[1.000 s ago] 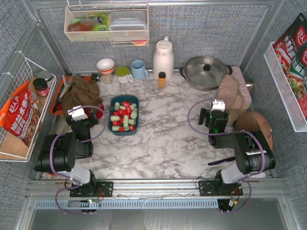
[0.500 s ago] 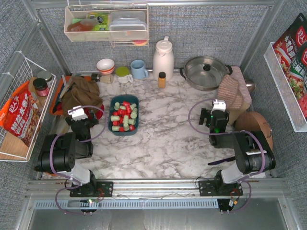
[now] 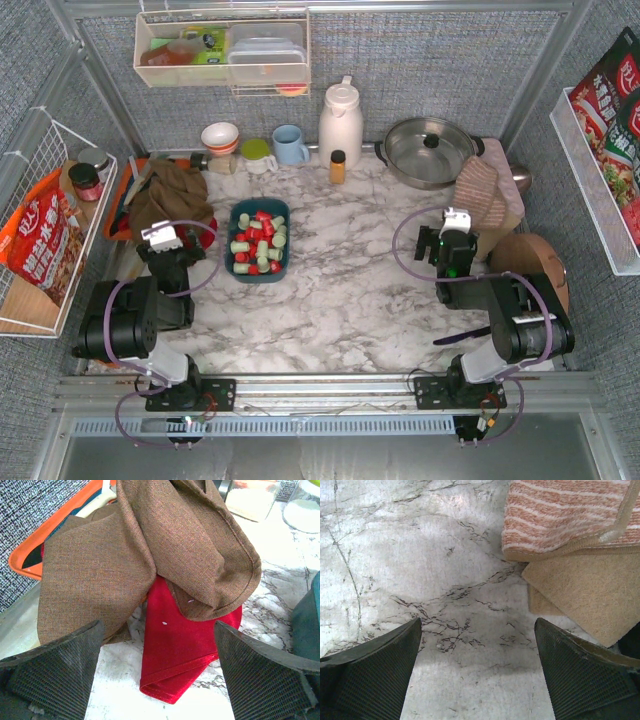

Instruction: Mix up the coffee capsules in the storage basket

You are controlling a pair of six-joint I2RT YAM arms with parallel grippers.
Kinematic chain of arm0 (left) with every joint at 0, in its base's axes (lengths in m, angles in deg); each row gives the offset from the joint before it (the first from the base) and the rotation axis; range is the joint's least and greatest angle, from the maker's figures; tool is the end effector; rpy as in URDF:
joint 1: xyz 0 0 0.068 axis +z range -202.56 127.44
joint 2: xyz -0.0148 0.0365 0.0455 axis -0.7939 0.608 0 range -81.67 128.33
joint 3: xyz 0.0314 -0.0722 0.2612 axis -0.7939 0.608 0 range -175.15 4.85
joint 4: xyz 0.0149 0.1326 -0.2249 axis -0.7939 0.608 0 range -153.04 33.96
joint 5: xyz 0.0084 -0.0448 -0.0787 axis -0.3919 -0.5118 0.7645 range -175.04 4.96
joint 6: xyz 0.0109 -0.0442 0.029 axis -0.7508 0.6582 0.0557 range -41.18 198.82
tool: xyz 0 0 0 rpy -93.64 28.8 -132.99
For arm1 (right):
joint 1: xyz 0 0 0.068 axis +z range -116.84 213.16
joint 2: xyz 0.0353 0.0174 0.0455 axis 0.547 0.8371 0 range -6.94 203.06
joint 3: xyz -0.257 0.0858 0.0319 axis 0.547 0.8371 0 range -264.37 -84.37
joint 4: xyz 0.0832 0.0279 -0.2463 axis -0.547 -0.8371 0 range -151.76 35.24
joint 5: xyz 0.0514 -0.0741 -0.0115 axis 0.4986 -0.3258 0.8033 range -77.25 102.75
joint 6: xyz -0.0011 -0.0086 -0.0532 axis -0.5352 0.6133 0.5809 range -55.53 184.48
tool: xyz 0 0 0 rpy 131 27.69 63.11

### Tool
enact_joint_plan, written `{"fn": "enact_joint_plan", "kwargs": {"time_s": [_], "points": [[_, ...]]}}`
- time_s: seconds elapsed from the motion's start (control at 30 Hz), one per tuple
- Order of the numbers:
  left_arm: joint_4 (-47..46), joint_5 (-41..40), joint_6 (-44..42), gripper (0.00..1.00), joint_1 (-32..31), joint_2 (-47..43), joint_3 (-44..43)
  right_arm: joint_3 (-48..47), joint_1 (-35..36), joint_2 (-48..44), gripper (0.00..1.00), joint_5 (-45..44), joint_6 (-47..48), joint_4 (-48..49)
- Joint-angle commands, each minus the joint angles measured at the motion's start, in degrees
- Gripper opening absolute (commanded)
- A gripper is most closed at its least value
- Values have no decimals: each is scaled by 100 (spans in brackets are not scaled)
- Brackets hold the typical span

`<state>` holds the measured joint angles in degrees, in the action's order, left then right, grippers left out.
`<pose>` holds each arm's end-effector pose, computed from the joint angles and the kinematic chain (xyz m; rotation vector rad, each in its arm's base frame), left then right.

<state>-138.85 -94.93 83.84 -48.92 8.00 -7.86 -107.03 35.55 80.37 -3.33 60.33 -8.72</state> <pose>0.2405 0.0214 0.1501 -0.2538 1.5714 0.1183 0.2695 0.0015 0.1470 0.2192 1.8741 -0.1878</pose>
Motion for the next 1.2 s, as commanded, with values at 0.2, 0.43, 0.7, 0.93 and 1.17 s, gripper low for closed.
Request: {"fn": "enact_joint_plan", "kwargs": {"time_s": [0.2, 0.43, 0.7, 0.93, 1.17], "points": [[-202, 65, 19, 99, 6, 7, -3, -29, 73, -24, 99, -37, 26, 74], [-206, 60, 24, 99, 10, 6, -4, -31, 95, -14, 99, -70, 36, 72], [-210, 65, 19, 99, 6, 8, -11, -36, 95, -19, 99, -66, 37, 69], [-211, 58, 18, 99, 7, 7, -4, -37, 95, -18, 99, -71, 36, 70], [-208, 63, 19, 99, 5, 7, -7, -43, 95, -13, 99, -71, 36, 63]]}}
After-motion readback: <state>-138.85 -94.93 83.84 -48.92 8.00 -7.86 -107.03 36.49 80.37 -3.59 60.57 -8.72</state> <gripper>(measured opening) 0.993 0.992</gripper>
